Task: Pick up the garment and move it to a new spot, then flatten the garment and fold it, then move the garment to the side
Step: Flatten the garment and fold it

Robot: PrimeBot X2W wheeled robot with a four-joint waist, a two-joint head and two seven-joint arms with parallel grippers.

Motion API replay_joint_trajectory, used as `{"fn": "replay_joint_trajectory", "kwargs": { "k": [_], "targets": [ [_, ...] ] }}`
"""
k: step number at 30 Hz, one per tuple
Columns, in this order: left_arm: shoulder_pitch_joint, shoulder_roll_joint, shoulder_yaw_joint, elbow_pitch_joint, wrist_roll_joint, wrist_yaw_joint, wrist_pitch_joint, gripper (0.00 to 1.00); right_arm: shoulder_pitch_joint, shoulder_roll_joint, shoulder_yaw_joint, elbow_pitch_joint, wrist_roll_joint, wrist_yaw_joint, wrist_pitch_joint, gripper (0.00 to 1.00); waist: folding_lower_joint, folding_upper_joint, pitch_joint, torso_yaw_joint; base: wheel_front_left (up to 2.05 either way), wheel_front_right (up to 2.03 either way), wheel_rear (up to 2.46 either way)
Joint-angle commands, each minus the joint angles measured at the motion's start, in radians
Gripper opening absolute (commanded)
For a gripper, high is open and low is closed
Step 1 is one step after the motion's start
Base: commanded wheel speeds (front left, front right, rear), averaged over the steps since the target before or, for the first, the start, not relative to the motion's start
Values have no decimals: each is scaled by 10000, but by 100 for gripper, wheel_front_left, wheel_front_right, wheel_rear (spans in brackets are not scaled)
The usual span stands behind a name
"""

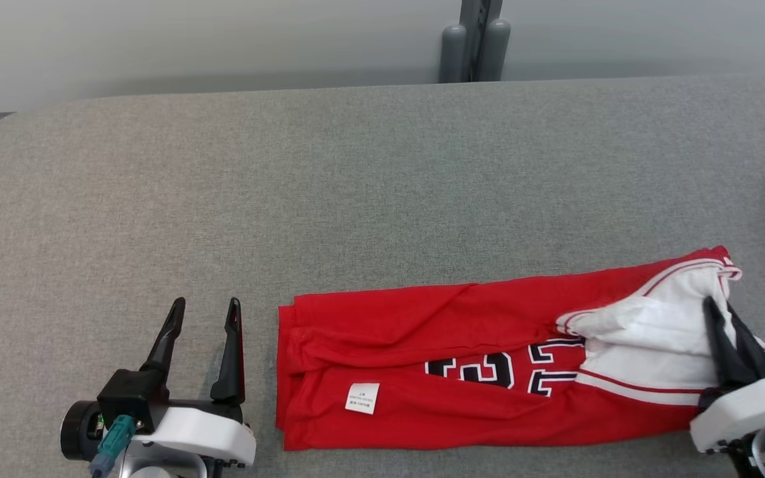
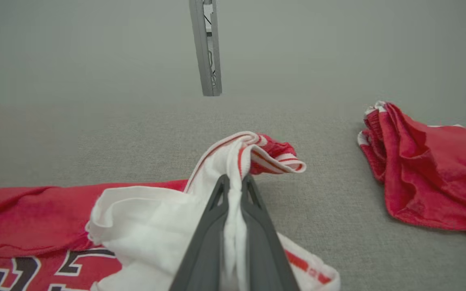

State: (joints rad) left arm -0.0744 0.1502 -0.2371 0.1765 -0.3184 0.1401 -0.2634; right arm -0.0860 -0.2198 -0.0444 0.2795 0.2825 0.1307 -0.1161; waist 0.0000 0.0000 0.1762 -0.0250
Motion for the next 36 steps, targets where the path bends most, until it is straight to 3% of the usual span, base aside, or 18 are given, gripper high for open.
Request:
{"fn": "replay_joint_trajectory", "kwargs": {
  "k": [1,7,13,26,36],
  "targets": [
    [15,53,60,-7,-2,-45,-10,100,123,76,137,-484,-136,1,240,0,0,0,-33,-27,0,0,0],
    [61,13,33,12,-46,-90,-10,100,113,553,1499,-2849,-373,1,1495,0,0,0,-146,-57,0,0,0],
    [-128,-4,-50,51,-44,-143,-9,100,-400,1056,3401,-3616,29,1,1940,0,0,0,-122,97,0,0,0],
    [-436,-178,-206,181,-8,-241,-7,100,-1660,1673,6518,-1046,1958,2,904,0,0,0,198,694,0,0,0],
    [-640,-295,-298,310,83,-381,-4,100,-2869,1667,7956,561,3430,2,-386,0,0,0,437,973,0,0,0]
  ]
}}
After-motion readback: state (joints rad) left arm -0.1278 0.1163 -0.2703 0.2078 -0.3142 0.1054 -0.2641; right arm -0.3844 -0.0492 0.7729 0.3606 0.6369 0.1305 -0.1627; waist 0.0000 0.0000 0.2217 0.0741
